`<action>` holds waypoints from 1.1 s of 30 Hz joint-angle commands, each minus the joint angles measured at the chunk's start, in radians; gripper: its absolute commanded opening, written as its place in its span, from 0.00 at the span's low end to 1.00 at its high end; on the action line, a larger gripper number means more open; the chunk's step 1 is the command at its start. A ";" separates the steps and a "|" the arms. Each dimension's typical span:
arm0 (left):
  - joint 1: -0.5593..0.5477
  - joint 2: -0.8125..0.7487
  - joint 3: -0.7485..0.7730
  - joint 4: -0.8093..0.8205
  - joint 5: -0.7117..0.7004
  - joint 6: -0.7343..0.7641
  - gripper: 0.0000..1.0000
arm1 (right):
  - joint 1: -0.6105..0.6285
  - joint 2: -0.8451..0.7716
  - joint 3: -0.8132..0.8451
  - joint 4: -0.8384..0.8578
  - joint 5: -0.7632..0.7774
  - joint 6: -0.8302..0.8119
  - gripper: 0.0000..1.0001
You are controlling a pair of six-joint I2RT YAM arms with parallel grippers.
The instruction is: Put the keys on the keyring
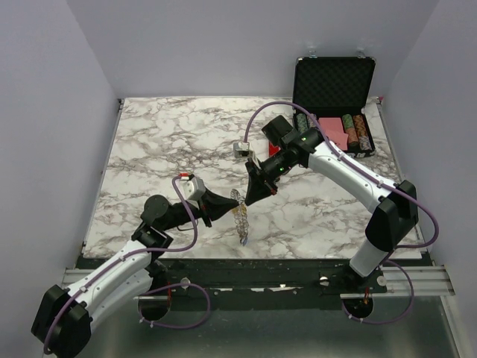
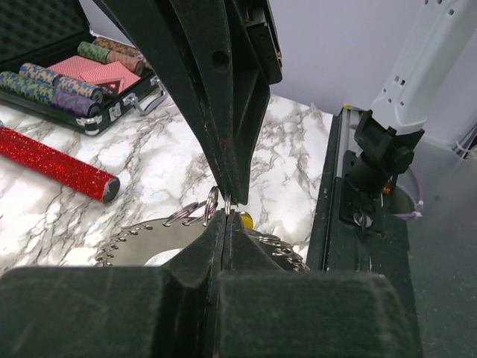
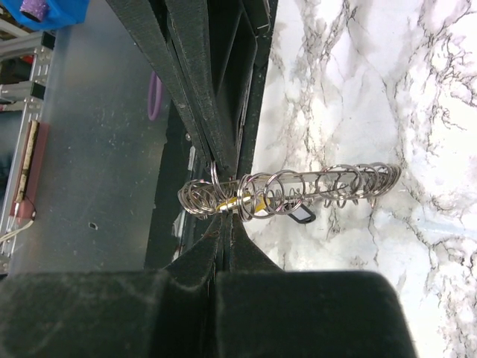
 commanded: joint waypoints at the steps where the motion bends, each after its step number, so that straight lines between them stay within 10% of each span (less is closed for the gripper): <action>1: 0.008 0.017 -0.023 0.209 0.001 -0.088 0.00 | 0.008 0.000 -0.007 -0.004 -0.051 0.018 0.00; 33: 0.008 0.172 -0.115 0.667 -0.048 -0.262 0.00 | 0.008 0.014 -0.020 0.052 -0.114 0.096 0.00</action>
